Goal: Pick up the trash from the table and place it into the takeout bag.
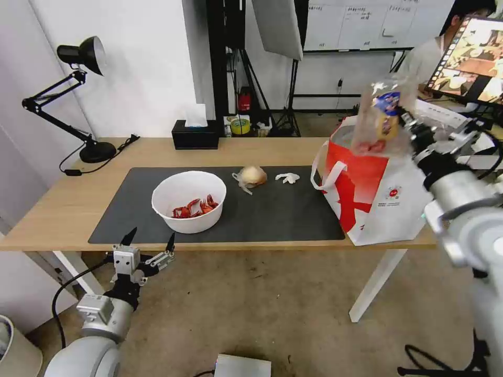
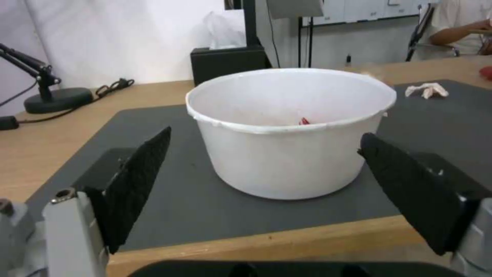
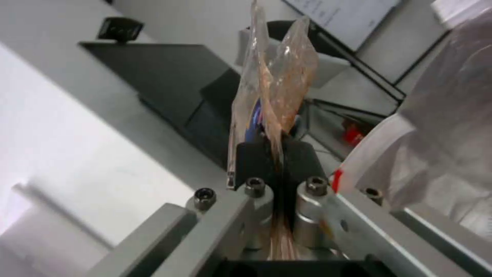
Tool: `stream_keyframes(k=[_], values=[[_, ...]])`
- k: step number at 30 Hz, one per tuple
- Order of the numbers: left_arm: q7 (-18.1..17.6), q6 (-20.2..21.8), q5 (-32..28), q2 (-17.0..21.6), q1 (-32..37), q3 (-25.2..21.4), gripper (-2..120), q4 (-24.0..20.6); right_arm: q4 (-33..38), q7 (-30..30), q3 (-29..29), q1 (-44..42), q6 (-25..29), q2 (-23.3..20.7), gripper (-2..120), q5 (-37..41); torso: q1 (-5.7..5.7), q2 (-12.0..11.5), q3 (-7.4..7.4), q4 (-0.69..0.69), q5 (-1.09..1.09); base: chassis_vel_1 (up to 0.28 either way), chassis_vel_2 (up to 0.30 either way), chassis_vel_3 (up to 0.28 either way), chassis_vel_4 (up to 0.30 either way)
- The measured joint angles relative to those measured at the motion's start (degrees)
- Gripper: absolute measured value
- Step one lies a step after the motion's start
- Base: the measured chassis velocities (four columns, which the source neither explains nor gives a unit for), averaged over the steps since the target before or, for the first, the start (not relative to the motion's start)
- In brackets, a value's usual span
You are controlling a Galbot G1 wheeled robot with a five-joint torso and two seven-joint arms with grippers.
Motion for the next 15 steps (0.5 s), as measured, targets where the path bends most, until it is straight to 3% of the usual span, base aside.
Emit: stream_keyframes(k=[3,9,15], values=[[0.2,-0.1,0.0,-0.1,-0.1,0.2,100,0.2,-2.0,3.1,-0.8,2.8,0.5,-1.3,0,2.0,0.0,0.0,0.0,0.0,0.0,0.0,0.0,0.0,0.0],[0.8,-0.4,0.0,-0.6,-0.6,0.6,100,0.7,-8.3,16.9,-3.4,11.4,1.4,-3.7,0,6.2,0.0,0.0,0.0,0.0,-0.02,0.0,0.0,0.0,0.0],[1.5,-0.8,0.1,-1.2,-0.5,0.6,100,0.8,-11.1,23.6,-5.8,14.8,1.0,-4.4,0,7.0,0.0,0.0,0.0,0.0,-0.01,0.0,0.0,0.0,0.0]])
